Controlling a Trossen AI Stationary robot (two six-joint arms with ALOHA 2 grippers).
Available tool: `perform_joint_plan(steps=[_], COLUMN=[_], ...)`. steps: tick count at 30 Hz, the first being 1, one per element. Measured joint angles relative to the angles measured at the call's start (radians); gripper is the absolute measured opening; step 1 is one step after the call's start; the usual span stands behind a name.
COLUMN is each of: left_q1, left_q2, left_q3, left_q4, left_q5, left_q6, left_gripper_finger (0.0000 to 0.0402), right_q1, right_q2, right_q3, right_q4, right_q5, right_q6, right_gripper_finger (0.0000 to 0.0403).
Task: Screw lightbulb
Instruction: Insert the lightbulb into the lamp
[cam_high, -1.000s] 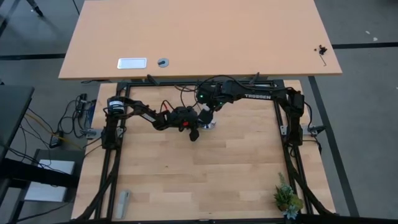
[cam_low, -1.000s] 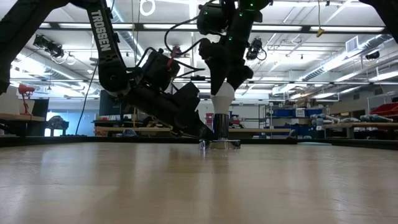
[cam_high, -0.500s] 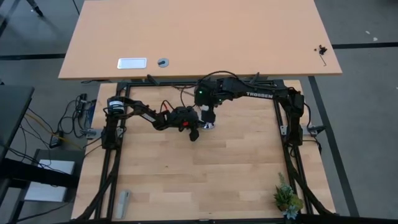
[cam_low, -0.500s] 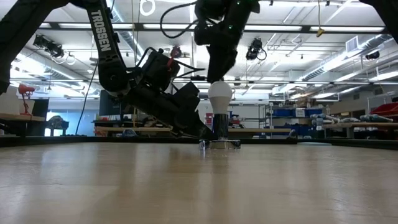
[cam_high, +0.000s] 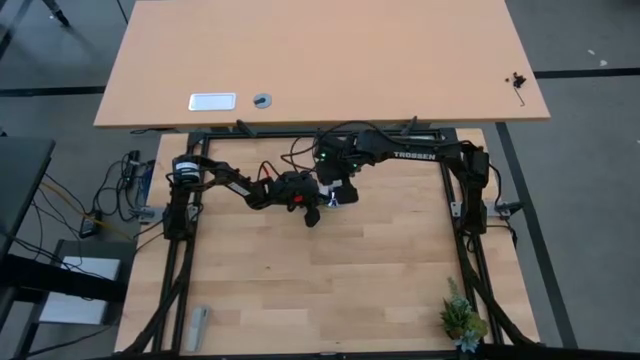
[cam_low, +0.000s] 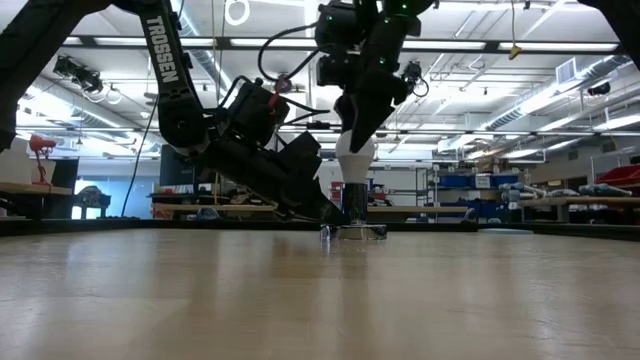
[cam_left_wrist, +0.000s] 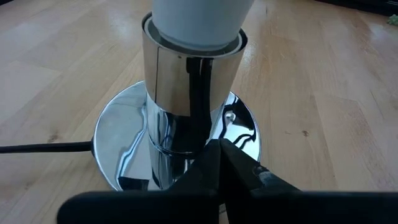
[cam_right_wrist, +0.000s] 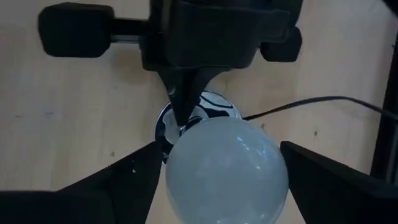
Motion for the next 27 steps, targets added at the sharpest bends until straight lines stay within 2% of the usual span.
perform_joint_plan(steps=[6,11,15,21,27], left_q1=[0.000,0.000,0.000,0.000,0.000], left_q2=[0.000,0.000,0.000,0.000,0.000], left_q3=[0.000,0.000,0.000,0.000,0.000], left_q4=[0.000,0.000,0.000,0.000,0.000], left_q5=[0.000,0.000,0.000,0.000,0.000], left_q6=[0.000,0.000,0.000,0.000,0.000], left_gripper_finger=[0.0009,0.0009,0.0009,0.0009,0.0009], right_q1=[-0.007,-0.020,-0.025,-0.025,-0.015], right_q2=[0.000,0.000,0.000,0.000,0.000], right_q3=[-0.009,-0.009,-0.009,0.006,0.053], right_q4=[0.013,0.014,0.019,0.028,0.016], right_q5=[0.043,0.053,0.061,0.051,0.051], right_q6=[0.141,0.457,0.680,0.638,0.439], right_gripper_finger=[0.0303,0.0292,0.0307,0.0343,0.0357])
